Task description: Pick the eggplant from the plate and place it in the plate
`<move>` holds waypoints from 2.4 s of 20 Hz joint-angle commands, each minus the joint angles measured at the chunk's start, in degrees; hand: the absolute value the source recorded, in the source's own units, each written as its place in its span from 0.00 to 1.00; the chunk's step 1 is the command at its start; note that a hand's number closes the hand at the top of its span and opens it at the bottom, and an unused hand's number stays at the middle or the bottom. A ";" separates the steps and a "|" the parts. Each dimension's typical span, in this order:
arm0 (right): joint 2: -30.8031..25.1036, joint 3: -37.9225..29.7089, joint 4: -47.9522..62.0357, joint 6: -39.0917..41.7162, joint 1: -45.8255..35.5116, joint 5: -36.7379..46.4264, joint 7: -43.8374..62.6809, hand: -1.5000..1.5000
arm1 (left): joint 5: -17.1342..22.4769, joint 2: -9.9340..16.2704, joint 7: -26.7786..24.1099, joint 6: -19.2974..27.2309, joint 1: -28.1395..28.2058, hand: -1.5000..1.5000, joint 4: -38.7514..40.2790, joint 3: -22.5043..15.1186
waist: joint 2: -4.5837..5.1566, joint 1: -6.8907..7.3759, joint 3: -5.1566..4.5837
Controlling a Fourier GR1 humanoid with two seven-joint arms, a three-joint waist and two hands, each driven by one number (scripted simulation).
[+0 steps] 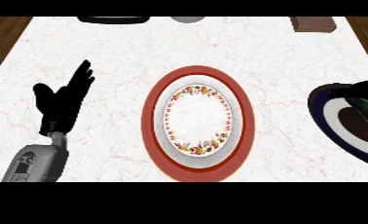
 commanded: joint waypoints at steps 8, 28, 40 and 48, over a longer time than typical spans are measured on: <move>2.13 1.37 1.48 4.39 1.46 0.68 -11.48 1.00 | -0.76 -0.44 0.50 -0.27 1.83 0.50 -2.02 -0.58 | 0.04 0.01 0.28; 42.38 -19.39 -22.37 -37.29 -8.37 -14.69 21.54 1.00 | -0.07 0.20 2.40 0.17 3.41 0.50 1.65 2.05 | -6.28 -5.35 0.18; 45.14 -13.00 -39.61 -65.15 -3.33 -10.51 58.88 1.00 | -0.06 0.79 1.02 -0.48 2.87 0.50 0.40 2.38 | -3.28 -3.93 0.08; 45.17 -3.09 -54.00 -69.50 3.05 8.50 87.79 1.00 | -0.67 0.40 1.47 1.29 2.34 0.50 -1.12 3.14 | -1.77 -4.44 0.19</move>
